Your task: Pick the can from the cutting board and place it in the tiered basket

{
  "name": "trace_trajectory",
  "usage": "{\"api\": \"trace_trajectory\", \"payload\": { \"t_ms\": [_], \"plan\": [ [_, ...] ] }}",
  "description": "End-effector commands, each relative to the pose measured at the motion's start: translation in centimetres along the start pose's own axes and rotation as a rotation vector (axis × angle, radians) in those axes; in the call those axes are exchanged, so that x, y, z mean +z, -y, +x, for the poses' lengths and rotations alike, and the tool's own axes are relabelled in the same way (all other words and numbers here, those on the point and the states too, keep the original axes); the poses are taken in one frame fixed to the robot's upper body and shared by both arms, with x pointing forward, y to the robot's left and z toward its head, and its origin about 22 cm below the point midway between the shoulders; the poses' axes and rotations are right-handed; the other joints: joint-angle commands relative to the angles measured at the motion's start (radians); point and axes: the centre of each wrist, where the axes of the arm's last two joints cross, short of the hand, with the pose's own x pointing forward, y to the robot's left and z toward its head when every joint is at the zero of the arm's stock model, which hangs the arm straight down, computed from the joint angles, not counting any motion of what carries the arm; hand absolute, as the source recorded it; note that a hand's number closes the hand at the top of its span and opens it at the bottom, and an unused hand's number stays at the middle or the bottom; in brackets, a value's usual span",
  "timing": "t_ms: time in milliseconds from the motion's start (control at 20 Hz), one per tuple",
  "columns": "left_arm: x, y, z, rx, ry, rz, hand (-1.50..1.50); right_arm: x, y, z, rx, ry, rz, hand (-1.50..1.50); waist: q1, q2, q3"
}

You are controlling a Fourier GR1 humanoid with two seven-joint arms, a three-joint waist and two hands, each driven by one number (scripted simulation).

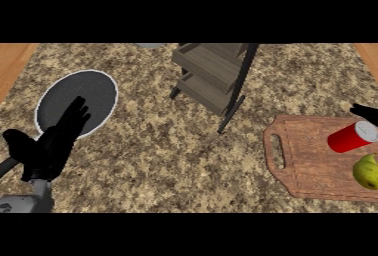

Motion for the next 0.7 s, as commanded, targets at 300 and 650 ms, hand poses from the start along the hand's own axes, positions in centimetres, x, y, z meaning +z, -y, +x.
{"api": "trace_trajectory", "payload": {
  "t_ms": [300,650],
  "plan": [
    [1.1,0.0,0.3,0.006,0.008,-0.022,0.0,-3.6,-4.0,-4.0,0.04,-0.064,-0.019,-1.5,0.005,0.0,0.001],
    [0.2,0.0,-0.2,0.007,-0.004,-0.017,0.0,-6.5,-5.5,-4.7,0.09,-0.069,-0.087,-1.5,0.006,0.001,0.0]
  ]
}}
